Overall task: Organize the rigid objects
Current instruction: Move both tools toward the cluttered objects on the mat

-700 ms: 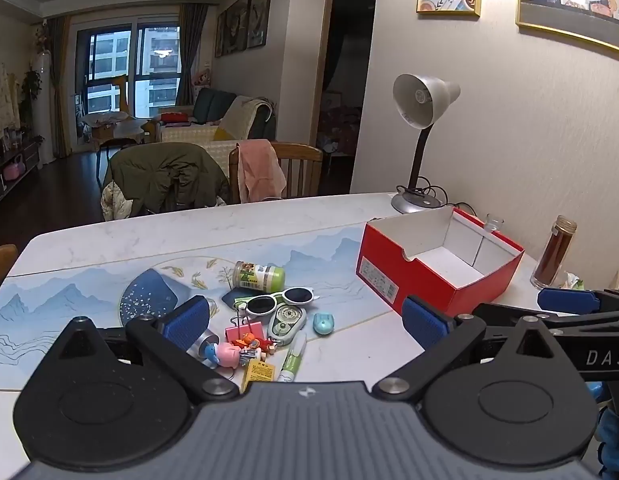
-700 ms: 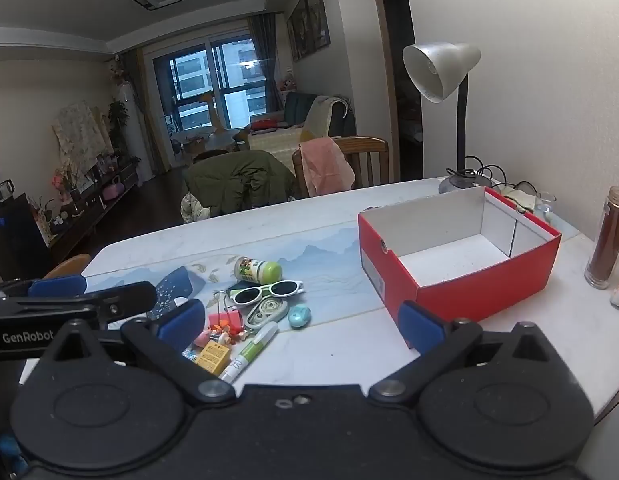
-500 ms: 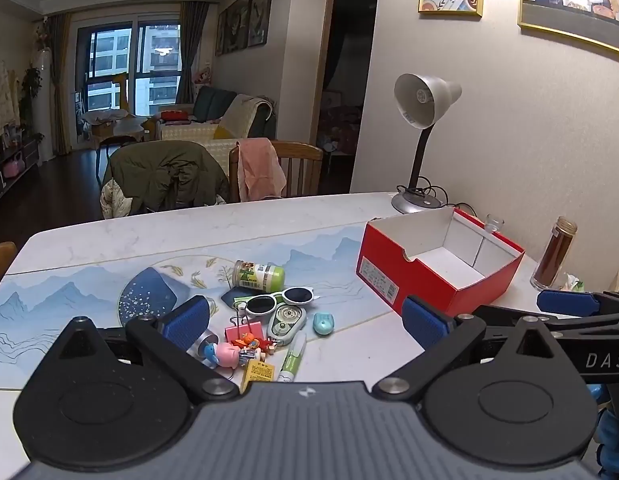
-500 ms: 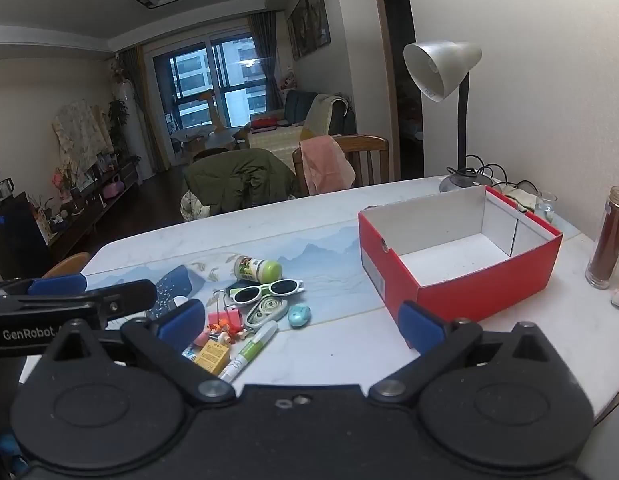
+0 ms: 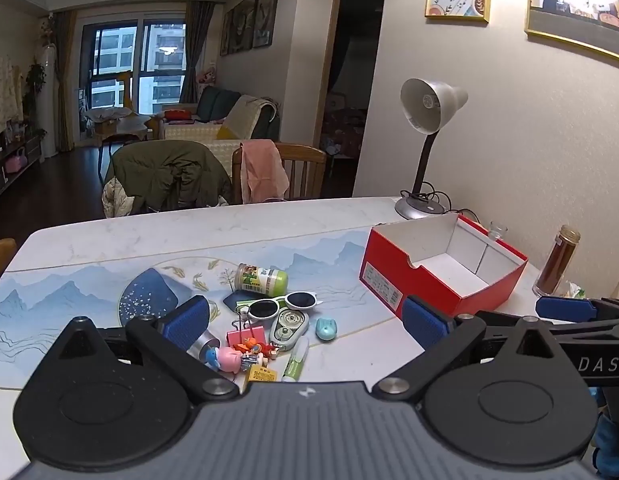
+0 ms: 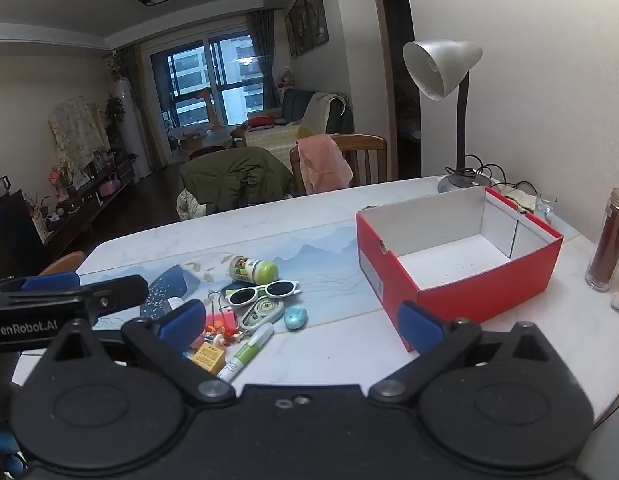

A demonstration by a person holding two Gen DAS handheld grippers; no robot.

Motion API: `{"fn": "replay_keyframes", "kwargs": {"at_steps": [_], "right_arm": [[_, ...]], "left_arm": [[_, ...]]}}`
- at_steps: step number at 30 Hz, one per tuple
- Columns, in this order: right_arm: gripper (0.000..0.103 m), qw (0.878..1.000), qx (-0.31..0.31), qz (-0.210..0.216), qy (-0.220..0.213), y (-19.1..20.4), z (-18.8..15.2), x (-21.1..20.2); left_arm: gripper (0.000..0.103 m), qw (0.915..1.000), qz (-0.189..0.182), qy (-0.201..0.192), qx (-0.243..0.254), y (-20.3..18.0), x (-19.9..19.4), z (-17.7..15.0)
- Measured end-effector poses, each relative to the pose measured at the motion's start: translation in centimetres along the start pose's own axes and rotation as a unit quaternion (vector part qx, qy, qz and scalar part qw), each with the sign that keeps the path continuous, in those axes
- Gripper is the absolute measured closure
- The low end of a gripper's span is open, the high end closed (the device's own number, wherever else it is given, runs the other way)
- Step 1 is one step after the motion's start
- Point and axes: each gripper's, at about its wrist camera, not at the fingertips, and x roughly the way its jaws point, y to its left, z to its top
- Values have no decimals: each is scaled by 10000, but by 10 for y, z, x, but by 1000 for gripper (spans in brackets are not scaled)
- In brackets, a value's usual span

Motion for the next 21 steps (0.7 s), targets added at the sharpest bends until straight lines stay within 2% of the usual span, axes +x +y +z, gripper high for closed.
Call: {"fn": "replay_keyframes", "kwargs": {"at_steps": [13,21], "right_arm": [[2,9999,-105,54,79,3,9,13],[5,9996,-196,127,139,5,13,23]], "left_arm": [[0,9999,8,68,-91,7,8,-2],[0,9994,205,176,-209,17,20,0]]}}
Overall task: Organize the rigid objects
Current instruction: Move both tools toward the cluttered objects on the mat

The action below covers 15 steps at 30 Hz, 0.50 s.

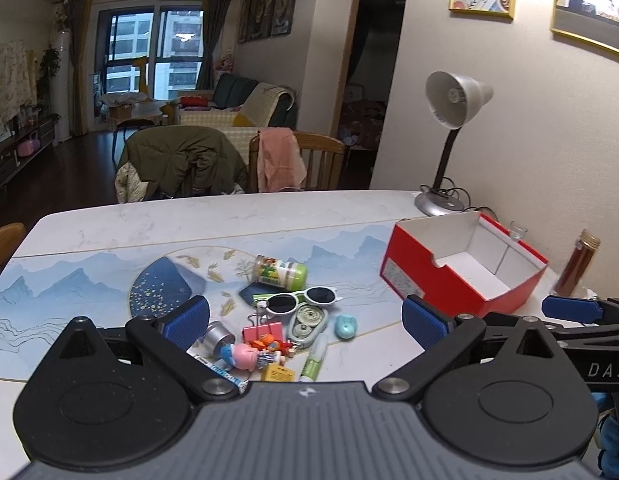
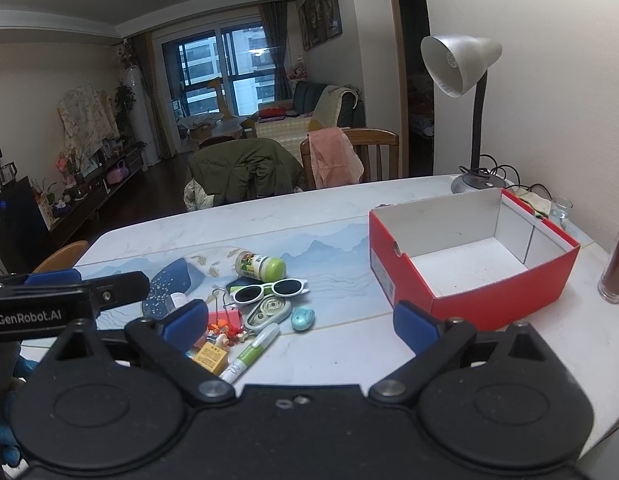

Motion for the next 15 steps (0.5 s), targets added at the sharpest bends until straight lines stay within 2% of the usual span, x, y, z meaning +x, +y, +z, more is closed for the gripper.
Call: {"fn": "replay_keyframes", "kwargs": {"at_steps": [15], "right_arm": [[6,9997,-87,10,219,-2,3,28]], "left_arm": [[0,9995,169,176,-209,23,26,5]]}}
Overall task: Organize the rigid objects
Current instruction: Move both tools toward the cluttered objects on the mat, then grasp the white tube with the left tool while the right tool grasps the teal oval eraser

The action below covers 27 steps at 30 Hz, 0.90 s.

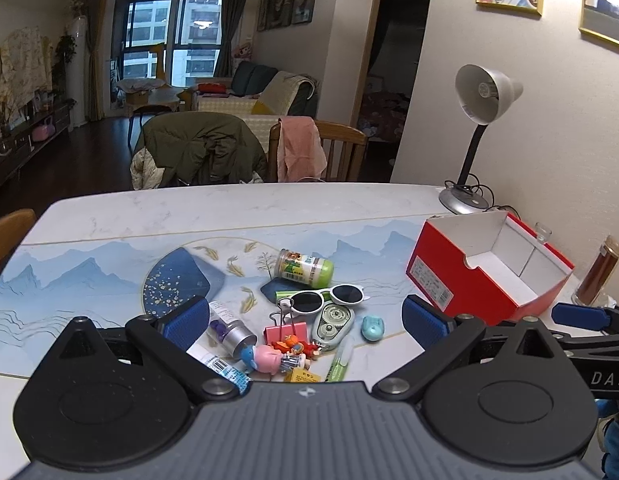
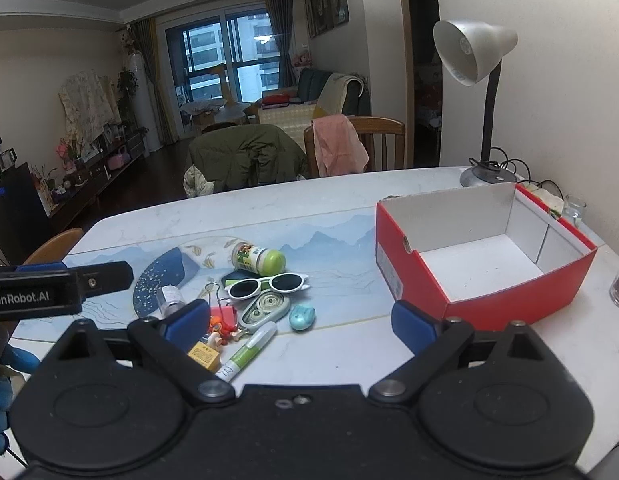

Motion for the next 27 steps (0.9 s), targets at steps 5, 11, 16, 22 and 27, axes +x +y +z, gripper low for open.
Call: {"fn": "replay_keyframes", "kwargs": {"at_steps": [5,11,16,22,27], "right_arm": [[6,9999,1,-80,132,-3,2,15],[6,9994,-23,-65,325,-9,3,36],[12,9988,-98,-69,482,-8,2,59],[16,9968,-283,-28,744,-7,-1,93],[18,9945,-448,-51,941,-3,-1,122]], "left_arm": [[0,9997,153,114,-134,18,16,-4],[0,9962,659,384,-411,48,41,-15],[0,9923,871,695,-535,66,61,-29],[0,9848,1030,1199,-715,70,91,-47],[0,9793,1243,1400,-769,74,113,-56]]}}
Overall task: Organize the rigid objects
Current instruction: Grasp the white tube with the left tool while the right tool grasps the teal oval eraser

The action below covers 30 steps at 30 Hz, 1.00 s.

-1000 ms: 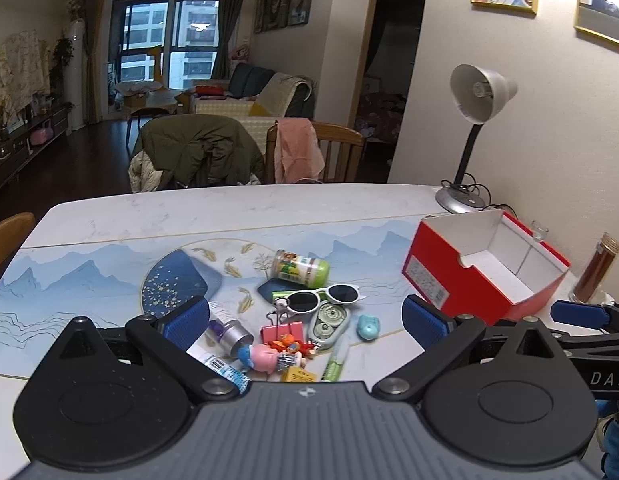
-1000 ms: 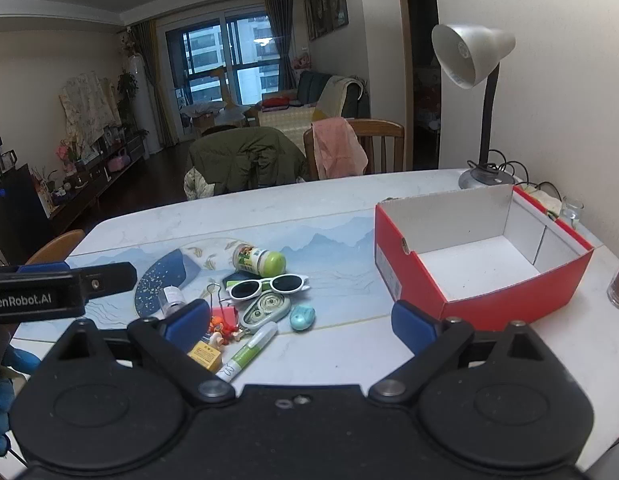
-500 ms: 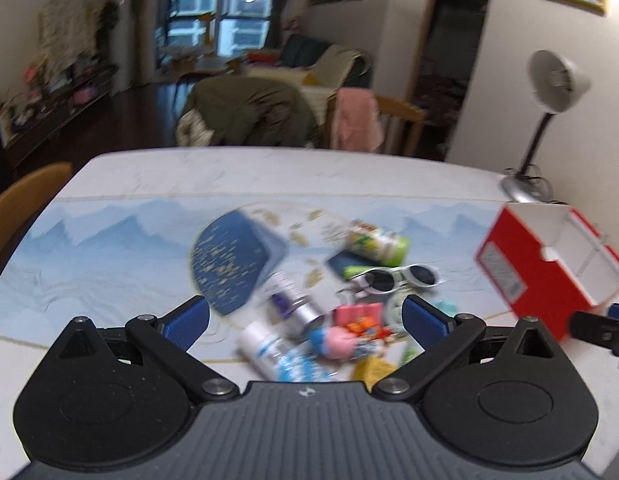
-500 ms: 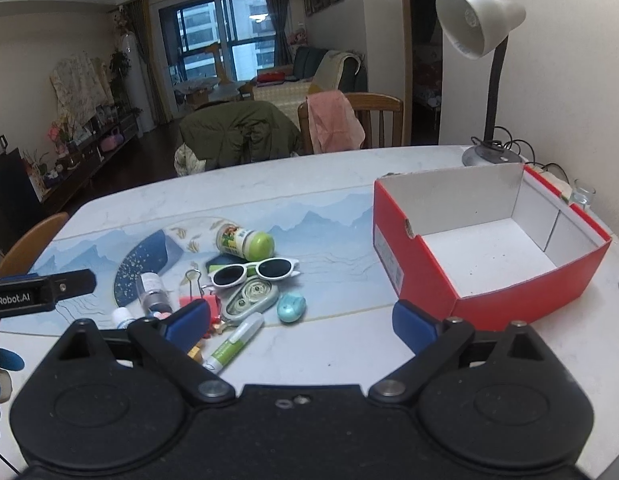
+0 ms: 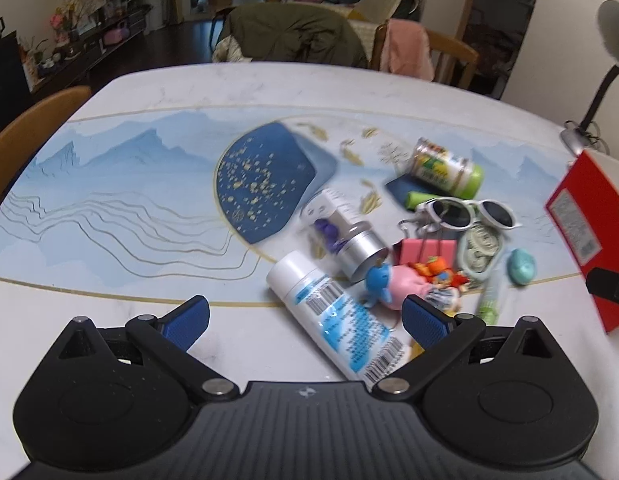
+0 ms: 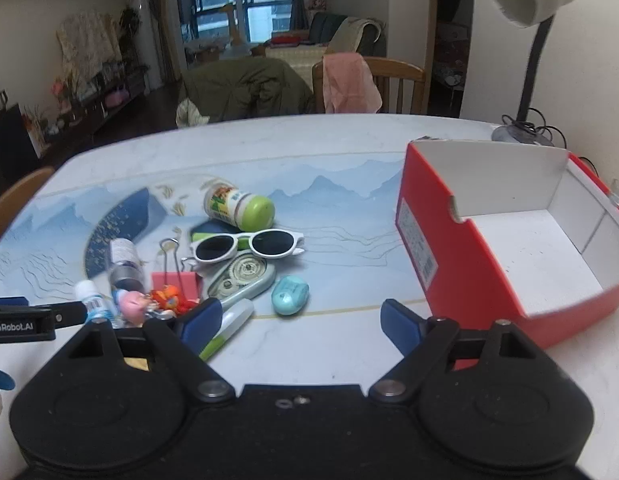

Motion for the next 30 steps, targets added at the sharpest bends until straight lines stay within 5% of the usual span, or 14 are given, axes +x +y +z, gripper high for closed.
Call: {"fn": "replay_keyframes", "kwargs": {"at_steps": [20,30], "right_arm": [[39,9970,-110,0,767,-3,12,94],[47,9957,-240,-11,899,-1,15,105]], "left_arm": [[4,9980,406,468,-156,-19,43,-1],[43,9982,408,381,-220,-24,40,-1]]}}
